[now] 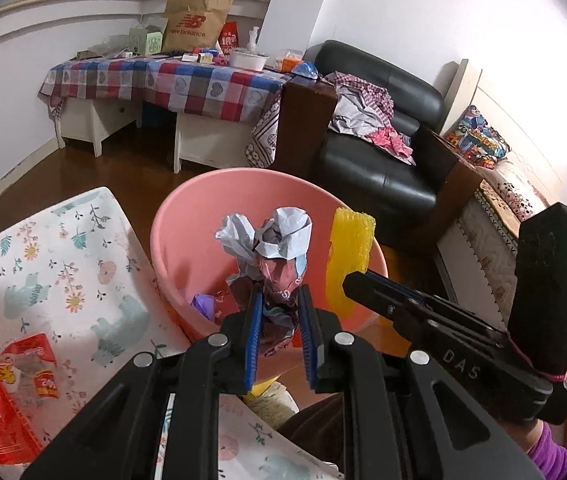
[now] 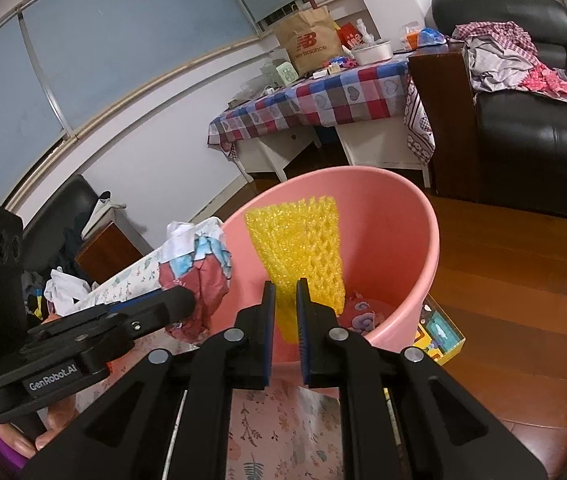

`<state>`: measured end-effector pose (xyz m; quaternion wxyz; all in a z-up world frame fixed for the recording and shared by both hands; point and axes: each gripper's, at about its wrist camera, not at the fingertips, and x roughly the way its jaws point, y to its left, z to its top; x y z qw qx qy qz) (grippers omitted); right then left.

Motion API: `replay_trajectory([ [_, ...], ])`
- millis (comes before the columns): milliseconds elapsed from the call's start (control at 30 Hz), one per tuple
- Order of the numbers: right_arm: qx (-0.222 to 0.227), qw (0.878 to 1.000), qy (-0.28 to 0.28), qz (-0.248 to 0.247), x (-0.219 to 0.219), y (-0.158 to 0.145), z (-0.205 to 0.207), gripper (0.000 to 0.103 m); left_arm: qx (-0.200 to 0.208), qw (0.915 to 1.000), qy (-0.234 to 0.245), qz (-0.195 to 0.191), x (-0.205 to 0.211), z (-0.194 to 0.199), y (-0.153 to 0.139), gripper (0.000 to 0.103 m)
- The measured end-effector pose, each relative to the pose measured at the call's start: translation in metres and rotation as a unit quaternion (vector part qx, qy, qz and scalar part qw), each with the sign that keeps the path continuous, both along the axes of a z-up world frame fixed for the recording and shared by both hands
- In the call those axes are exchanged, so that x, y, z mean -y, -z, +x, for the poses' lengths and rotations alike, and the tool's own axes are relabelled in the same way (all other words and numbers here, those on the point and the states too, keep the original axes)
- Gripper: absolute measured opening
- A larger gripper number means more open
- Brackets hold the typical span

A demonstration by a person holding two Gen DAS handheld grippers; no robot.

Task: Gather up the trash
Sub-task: 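Open both tools to drop the paper and foam net into the bucket, then move both open tools back to the trash on the tablecloth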

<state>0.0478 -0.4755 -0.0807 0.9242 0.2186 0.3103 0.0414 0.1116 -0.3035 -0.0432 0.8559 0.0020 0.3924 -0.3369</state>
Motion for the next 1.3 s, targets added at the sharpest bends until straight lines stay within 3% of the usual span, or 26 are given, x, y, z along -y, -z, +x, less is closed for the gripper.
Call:
replay_trajectory([
  [133, -0.001, 1.000, 0.004, -0.002, -0.002, 0.000, 0.000, 0.011, -0.004, 1.0000, -0.002, 0.001, 0.003, 0.003, 0.002, 0.018],
  [367, -0.011, 1.000, 0.009, -0.011, -0.005, 0.001, 0.001, 0.011, -0.002, 1.0000, -0.007, -0.005, 0.000, 0.001, 0.001, 0.032],
  [567, -0.016, 1.000, 0.016, -0.016, -0.006, 0.002, 0.000, 0.013, 0.004, 0.9999, -0.007, -0.012, -0.008, -0.005, -0.006, 0.036],
  [667, -0.018, 0.999, 0.021, -0.018, -0.006, 0.001, -0.002, 0.025, 0.006, 0.9998, -0.008, -0.015, -0.014, -0.009, -0.009, 0.041],
  [700, -0.017, 0.999, 0.025, -0.018, -0.005, 0.001, -0.003, 0.033, 0.007, 0.9998, -0.009, -0.015, -0.017, -0.010, -0.010, 0.042],
  [833, -0.016, 0.999, 0.029, -0.016, -0.004, 0.000, -0.007, 0.036, 0.012, 0.9998, -0.010, -0.014, -0.027, -0.018, -0.013, 0.044],
  [1300, -0.010, 1.000, -0.008, -0.013, -0.029, -0.009, -0.022, 0.036, 0.018, 0.9969, -0.077, 0.006, -0.112, -0.057, -0.013, 0.046],
])
